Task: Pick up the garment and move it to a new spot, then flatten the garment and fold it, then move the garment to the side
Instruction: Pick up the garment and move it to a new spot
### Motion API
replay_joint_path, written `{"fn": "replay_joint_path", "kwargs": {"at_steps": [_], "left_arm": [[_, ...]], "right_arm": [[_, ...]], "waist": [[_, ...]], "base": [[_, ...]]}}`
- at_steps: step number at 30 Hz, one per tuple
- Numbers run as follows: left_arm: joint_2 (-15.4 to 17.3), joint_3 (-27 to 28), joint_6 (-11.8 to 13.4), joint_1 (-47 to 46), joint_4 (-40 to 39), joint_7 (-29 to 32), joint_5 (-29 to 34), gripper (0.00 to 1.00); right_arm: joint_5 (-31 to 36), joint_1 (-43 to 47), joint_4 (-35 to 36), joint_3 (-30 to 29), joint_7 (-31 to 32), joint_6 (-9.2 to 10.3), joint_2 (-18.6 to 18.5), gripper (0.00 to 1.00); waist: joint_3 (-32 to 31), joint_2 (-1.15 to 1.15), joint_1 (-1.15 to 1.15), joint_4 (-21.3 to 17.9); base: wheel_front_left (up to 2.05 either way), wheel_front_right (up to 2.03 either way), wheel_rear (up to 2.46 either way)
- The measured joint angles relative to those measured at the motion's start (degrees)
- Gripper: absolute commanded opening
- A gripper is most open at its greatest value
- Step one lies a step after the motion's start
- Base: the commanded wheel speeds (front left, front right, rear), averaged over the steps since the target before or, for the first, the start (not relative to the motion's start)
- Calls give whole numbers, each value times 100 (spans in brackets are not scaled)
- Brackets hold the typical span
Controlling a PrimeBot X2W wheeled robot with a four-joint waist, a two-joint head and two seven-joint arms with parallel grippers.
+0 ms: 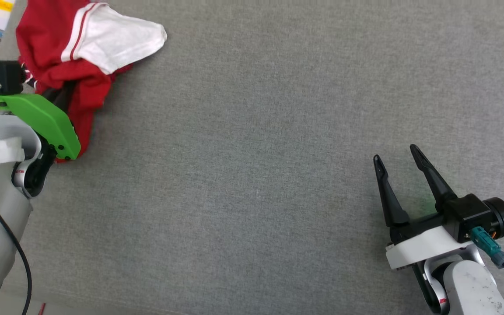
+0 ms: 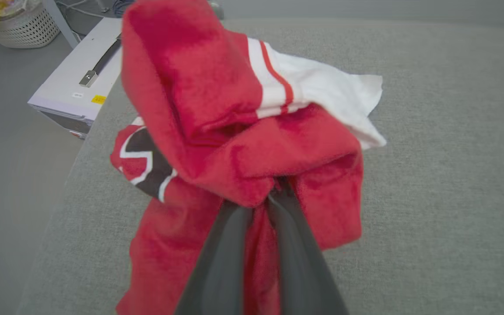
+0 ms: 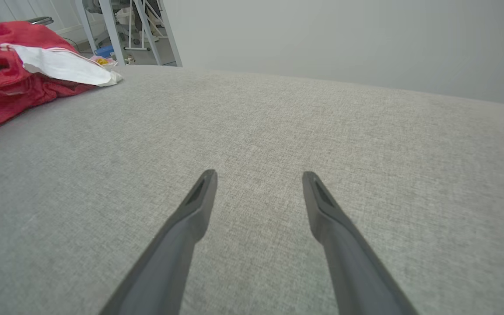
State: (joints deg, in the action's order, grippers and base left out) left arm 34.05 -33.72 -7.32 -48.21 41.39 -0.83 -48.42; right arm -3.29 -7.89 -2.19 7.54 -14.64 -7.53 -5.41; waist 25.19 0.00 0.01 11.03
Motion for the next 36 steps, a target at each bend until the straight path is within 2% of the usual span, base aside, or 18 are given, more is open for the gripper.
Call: {"fn": "replay_joint_path", "kwargs": {"at_steps": [5, 7, 11, 16, 23, 32, 36], "left_arm": [[205, -135, 0, 29, -196, -702, 97, 0], [315, -197, 0, 72, -512, -917, 264, 0], [341, -289, 80, 90, -1016, -970, 407, 0], [360, -379, 319, 88, -1796, -895, 588, 0], [328, -517, 589, -129, -2814, -751, 954, 0], [-219, -946, 603, -458, -3296, -513, 1166, 0], [-678, -1349, 544, -450, -3314, -517, 1206, 0]], "right_arm": [[-159, 65, -94, -92, 0, 0, 108, 100], [-199, 164, -122, -164, 0, 0, 157, 100], [-207, 281, -147, -200, 0, 0, 192, 100], [-268, 379, -162, -252, 0, 0, 231, 100], [-359, 483, -172, -371, 0, 0, 258, 100], [-555, 548, -105, -846, 0, 0, 260, 100], [-581, 548, -58, -1112, 0, 0, 261, 100]], "waist": [[-368, 0, -1, 14], [-665, 0, -1, 18], [-969, 0, -1, 19], [-1341, 0, -1, -23], [-1723, 0, -1, -257], [-1887, 0, -1, -829], [-1897, 0, -1, -1094]], "base": [[0, 0, 0], [0, 0, 0], [0, 0, 0], [0, 0, 0], [0, 0, 0], [0, 0, 0], [0, 0, 0]]}}
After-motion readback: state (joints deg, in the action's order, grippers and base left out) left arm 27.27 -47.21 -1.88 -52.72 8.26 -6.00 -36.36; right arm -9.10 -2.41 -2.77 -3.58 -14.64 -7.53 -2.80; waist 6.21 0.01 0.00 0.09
